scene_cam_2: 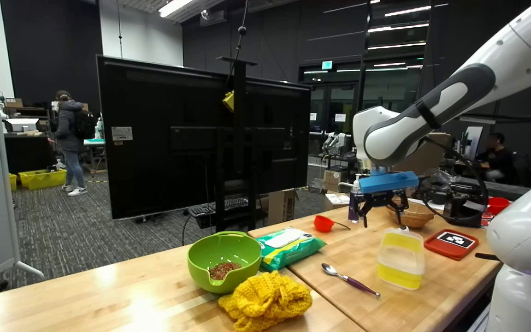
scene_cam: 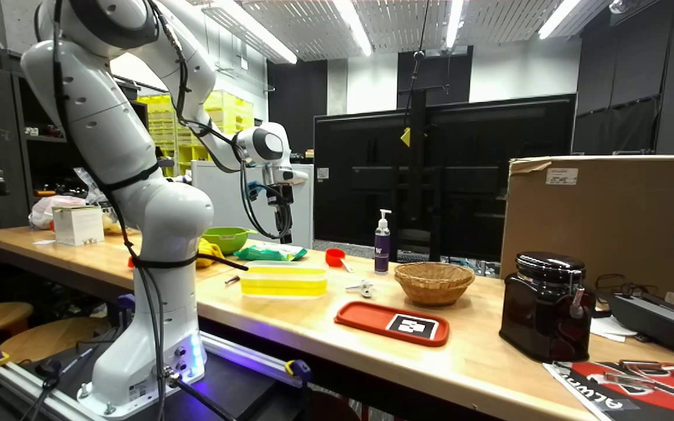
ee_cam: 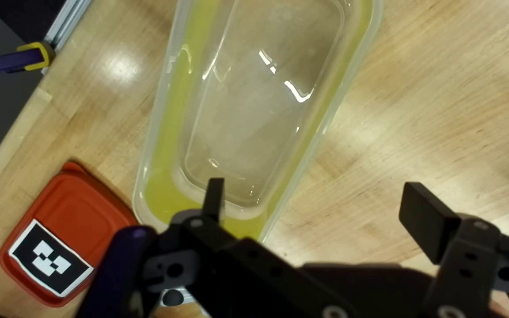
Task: Put the yellow bowl on the green packet
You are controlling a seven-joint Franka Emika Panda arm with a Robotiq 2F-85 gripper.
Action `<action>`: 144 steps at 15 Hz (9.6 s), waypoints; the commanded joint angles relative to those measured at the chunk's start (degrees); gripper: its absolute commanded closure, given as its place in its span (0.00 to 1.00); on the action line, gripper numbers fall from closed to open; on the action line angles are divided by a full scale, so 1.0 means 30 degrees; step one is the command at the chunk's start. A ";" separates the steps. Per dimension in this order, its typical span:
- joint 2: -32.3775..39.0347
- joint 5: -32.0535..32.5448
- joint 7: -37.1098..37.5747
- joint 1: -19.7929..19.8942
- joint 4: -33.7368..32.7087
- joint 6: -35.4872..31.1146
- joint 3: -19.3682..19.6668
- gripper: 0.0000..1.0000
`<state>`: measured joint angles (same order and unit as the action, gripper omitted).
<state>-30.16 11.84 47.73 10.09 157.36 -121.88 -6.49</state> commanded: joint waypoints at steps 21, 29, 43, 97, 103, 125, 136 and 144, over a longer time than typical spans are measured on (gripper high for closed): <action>0.5577 -0.3758 -0.3658 -0.0186 0.0555 -0.6281 0.2707 0.00; 0.7541 -0.4998 -0.5579 -0.0352 0.0500 -0.7865 0.3049 0.39; 0.7083 -0.3896 -0.5247 -0.0298 -0.0740 -0.6120 0.2773 1.00; 1.3552 -0.0779 -1.0160 -0.6817 -1.3562 0.2325 -0.0821 0.99; 1.4524 -0.1289 -1.0784 -0.6920 -1.4318 0.2399 -0.0781 0.99; 1.5890 -0.2635 -1.1594 -0.6875 -1.5440 0.1544 -0.0423 0.59; 1.5895 -0.2260 -1.1346 -0.6982 -1.5630 0.1583 -0.0229 0.00; 1.5227 -0.0445 -0.9909 -0.7137 -1.5740 0.2030 0.0343 0.00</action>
<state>17.57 8.55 16.15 -10.45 110.04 -117.22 -6.69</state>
